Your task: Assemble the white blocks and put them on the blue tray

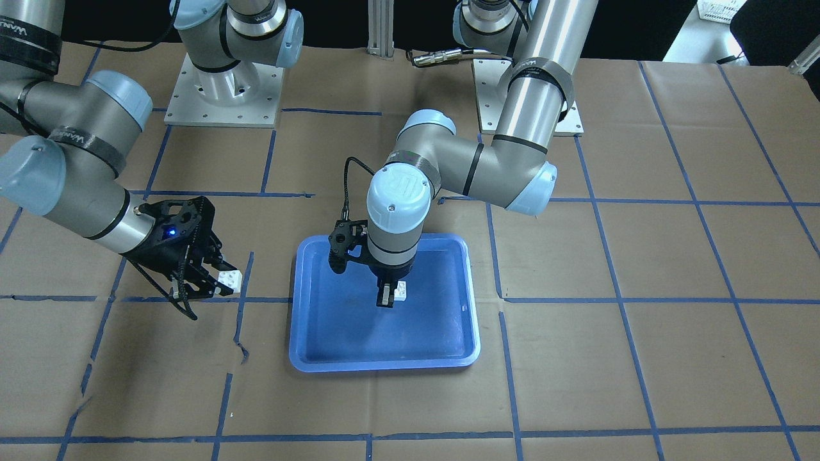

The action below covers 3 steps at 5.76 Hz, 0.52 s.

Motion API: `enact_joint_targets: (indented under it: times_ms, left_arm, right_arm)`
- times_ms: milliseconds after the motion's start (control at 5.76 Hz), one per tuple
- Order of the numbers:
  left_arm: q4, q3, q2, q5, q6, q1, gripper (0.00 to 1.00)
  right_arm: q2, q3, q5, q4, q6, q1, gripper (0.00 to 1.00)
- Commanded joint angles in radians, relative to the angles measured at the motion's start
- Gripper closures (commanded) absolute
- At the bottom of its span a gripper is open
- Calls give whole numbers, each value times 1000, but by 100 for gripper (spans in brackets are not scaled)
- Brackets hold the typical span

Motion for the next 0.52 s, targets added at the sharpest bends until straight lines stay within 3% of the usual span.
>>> enact_joint_targets:
  times_ms: [0,347]
  left_arm:
    - [1,-4,3,-1,-4,-1,7]
    - [-13,7,38,5,-7,0,6]
  right_arm:
    - [1,3,21,-2,3,-1,75]
    - [1,3,19,-2,3,-1,75]
